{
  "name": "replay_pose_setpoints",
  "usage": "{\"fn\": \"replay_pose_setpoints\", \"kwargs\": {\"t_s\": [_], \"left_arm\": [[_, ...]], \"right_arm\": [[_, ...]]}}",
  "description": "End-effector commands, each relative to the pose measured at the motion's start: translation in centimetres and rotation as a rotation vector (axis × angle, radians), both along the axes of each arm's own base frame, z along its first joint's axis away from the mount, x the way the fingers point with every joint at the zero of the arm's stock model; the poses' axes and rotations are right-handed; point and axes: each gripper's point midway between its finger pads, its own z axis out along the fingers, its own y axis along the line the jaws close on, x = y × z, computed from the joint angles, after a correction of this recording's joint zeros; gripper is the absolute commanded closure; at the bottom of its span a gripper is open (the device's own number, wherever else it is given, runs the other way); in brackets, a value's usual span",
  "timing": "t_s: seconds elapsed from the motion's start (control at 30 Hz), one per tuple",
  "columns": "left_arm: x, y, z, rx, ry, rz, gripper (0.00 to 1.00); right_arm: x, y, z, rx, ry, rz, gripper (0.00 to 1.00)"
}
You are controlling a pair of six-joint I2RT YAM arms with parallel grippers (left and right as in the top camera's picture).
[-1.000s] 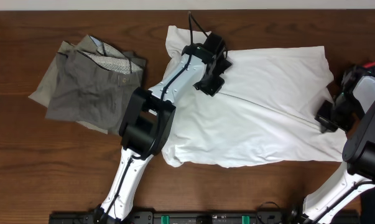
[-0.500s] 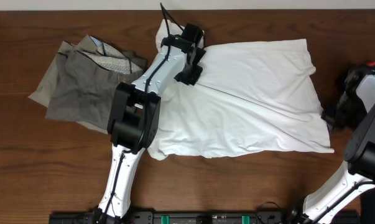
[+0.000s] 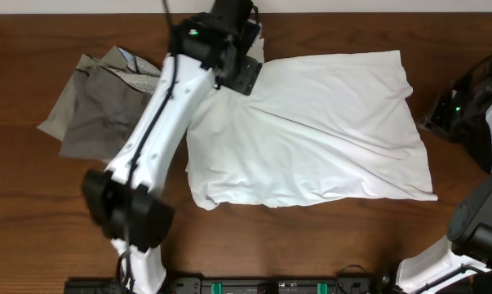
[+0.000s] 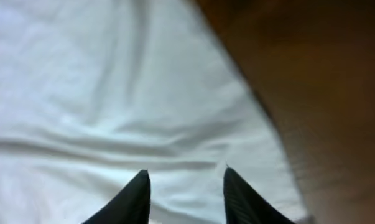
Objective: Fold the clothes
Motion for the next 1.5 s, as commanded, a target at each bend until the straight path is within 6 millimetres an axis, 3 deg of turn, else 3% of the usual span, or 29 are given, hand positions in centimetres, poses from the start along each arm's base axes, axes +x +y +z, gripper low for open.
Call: {"fn": "replay_pose_setpoints", "kwargs": {"t_s": [0.0,0.13,0.27,0.47,0.6,0.67,0.83,0.93,1.13,1.33,1.43,1.47], "left_arm": [[-2.9,1.8,-1.0,0.037,0.131,0.088,0.32],[-8.0,5.0,-2.1,0.122,0.363,0.211,0.39],[-10.8,7.1,-2.4,0.185,0.491,0.255,0.48],[-14.3,8.5,-1.3,0.181,0.493,0.293,0.48],[-18.5,12.4,-1.6,0.276,0.448,0.46,0.46],[-20.2,12.1,-3.4,0.197,0.44,0.492,0.37],[-22.6,7.6,-8.9,-0.125,0.484,0.423,0.3],[-23.5,6.9,-12.0,-0.176,0.516,0.409,0.3],[-24.7,7.3,-17.8,-0.152,0.572,0.464,0.3],[-22.3,6.5,-20.4,-0.175,0.534,0.455,0.32],[-21.1,6.0,-21.7,-0.181,0.522,0.447,0.53],[-20.9,5.9,-22.1,-0.18,0.522,0.441,0.68]], "right_arm": [[0.6,4.6,0.2,0.097,-0.041,0.176,0.59],[1.1,6.8,0.2,0.091,-0.045,0.245,0.56],[1.1,7.8,0.2,0.092,-0.042,0.269,0.54],[0.3,7.8,0.1,0.104,-0.011,0.27,0.53],[0.0,7.9,0.1,0.109,0.002,0.272,0.52],[0.1,7.9,0.1,0.106,-0.005,0.271,0.51],[0.3,7.9,0.1,0.104,-0.011,0.272,0.49],[0.4,7.8,0.2,0.102,-0.015,0.272,0.47],[0.2,7.9,0.1,0.105,-0.008,0.272,0.46],[0.2,7.9,0.1,0.105,-0.008,0.272,0.45],[0.2,7.9,0.1,0.105,-0.008,0.273,0.46],[0.2,7.9,0.1,0.105,-0.007,0.272,0.46]]}}
